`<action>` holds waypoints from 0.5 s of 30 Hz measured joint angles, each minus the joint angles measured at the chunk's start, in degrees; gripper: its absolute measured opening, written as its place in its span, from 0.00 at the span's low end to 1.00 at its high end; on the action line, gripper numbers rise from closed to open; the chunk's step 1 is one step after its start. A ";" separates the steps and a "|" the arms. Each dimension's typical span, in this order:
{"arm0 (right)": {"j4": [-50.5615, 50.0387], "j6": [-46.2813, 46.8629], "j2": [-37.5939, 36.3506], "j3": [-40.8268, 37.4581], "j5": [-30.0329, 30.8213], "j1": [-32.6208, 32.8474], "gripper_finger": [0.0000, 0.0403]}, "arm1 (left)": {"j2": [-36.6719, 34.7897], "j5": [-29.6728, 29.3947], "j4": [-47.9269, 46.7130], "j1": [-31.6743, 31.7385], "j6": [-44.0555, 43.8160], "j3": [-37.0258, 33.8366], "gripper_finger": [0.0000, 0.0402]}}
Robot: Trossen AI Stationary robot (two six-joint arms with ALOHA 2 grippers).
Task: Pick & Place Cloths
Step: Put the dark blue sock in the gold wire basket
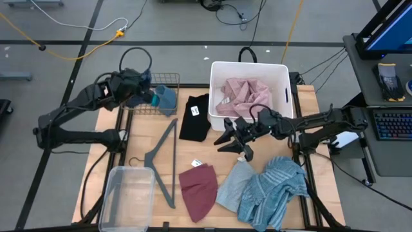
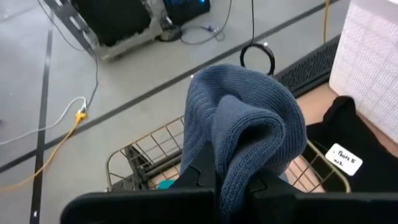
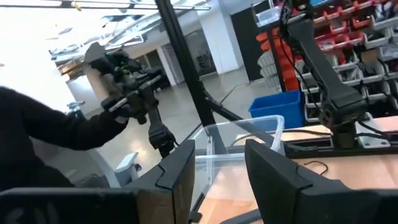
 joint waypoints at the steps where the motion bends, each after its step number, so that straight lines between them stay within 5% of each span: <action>1: -0.05 -0.16 0.00 0.00 0.00 0.14 0.33 | 0.24 0.79 0.12 0.99 0.77 0.00 0.00; 6: -3.85 -2.71 -0.88 -0.04 1.49 0.16 0.33 | 2.64 4.15 0.26 5.03 3.25 0.00 0.01; 15: -22.75 -11.17 -9.51 -0.04 19.89 2.45 0.33 | 9.84 11.17 2.10 10.85 7.64 0.00 0.00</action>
